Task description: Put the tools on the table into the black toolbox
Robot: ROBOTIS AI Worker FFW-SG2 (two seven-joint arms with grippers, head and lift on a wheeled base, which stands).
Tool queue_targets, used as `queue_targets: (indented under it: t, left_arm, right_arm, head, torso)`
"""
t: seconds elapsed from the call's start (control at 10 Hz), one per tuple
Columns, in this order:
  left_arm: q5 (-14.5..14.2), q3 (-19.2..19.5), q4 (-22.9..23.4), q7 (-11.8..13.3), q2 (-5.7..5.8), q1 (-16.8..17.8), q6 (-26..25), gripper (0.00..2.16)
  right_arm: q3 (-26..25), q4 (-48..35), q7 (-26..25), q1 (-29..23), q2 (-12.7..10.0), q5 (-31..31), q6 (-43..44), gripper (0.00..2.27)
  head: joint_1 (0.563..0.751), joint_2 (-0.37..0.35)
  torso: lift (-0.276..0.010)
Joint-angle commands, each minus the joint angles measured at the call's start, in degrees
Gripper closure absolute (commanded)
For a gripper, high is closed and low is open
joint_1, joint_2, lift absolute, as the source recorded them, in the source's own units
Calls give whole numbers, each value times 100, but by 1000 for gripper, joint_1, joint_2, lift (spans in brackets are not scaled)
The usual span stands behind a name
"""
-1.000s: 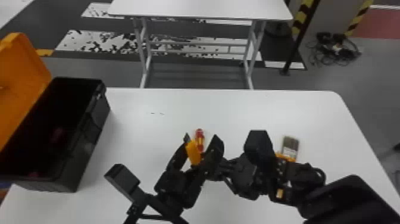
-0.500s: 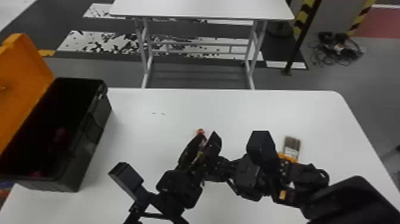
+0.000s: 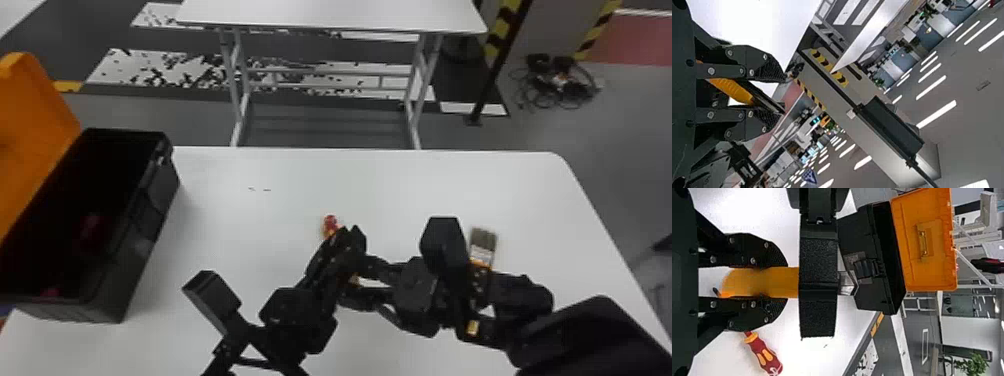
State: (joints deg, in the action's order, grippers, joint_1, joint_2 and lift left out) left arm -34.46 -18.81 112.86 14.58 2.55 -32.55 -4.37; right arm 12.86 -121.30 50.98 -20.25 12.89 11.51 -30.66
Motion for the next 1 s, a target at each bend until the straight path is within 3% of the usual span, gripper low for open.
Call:
queue_targets:
  t: [0.0,0.4,0.6,0.9]
  left_arm:
    - [27,70,-10,-34,-8,11,19,2135]
    - [71,440,-45,-122,-8,143,19,2135]
    - [71,747,34,-113,9,134,19,2135]
    - [71,1257,658,-105,71,-68,19,2135]
  right_arm:
    - [-187,-61,8,-128,3,-193,-7,2]
    - [-855,-166,52,-462,3,-755,187,33]
    - [-1453,-166,52,-682,-5,-1238,345,36]
    - [-2235,-140,193,-1069,-190,-1695,767,46]
  head:
    - [695,-54]
    - [695,-57]
    - [695,-57]
    - [695,-70]
  torso:
    - [-75]
    - [-75]
    - [-75]
    - [-75]
